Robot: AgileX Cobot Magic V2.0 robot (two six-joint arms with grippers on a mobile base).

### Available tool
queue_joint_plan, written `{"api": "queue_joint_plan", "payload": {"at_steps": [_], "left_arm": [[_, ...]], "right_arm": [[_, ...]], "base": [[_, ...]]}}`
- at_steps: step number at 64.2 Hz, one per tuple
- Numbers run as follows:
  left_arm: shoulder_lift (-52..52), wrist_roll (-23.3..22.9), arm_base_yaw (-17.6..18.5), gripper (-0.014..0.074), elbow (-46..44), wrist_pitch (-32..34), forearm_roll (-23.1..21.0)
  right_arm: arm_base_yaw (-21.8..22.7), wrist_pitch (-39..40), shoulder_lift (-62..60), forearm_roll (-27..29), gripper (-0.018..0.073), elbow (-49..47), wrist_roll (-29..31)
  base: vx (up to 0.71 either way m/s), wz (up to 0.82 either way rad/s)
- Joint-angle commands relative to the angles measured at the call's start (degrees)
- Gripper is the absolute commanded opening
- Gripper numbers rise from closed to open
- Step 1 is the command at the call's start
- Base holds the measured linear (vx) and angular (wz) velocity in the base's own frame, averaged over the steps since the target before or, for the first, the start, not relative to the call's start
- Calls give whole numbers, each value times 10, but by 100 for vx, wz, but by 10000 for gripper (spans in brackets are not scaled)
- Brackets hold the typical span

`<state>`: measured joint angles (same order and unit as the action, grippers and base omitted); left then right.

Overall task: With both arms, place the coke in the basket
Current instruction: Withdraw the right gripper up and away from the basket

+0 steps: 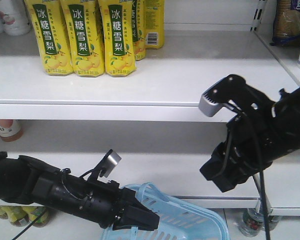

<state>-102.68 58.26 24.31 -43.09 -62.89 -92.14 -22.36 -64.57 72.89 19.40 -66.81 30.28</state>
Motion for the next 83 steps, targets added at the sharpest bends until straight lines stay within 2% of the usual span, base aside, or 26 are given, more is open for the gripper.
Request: {"api": "queue_joint_plan", "payload": {"at_steps": [1,10,19,28,33,42,54,68,83], "left_arm": [[31,2,1,-6,-14,-76,-56],[31,2,1,-6,-14,-76,-56],[31,2,1,-6,-14,-76,-56],[31,2,1,-6,-14,-76,-56],[31,2,1,-6,-14,-76,-56],[31,2,1,-6,-14,-76,-56],[31,2,1,-6,-14,-76,-56],[31,2,1,-6,-14,-76,-56],[31,2,1,-6,-14,-76,-56]], "right_arm": [[1,43,-47,-43,315,-19,-31],[1,62,-92,-164,315,-19,-107],[1,82,-124,-302,315,-19,-219],[1,129,-166,-393,314,-17,-294],[1,154,-190,-407,308,-17,-325],[1,205,-243,-408,296,10,-342],[1,292,-345,-419,286,144,-358],[1,380,-467,-417,286,279,-419],[1,397,-586,-414,286,377,-423]], "base": [[0,0],[0,0],[0,0],[0,0],[0,0],[0,0],[0,0],[0,0],[0,0]]}}
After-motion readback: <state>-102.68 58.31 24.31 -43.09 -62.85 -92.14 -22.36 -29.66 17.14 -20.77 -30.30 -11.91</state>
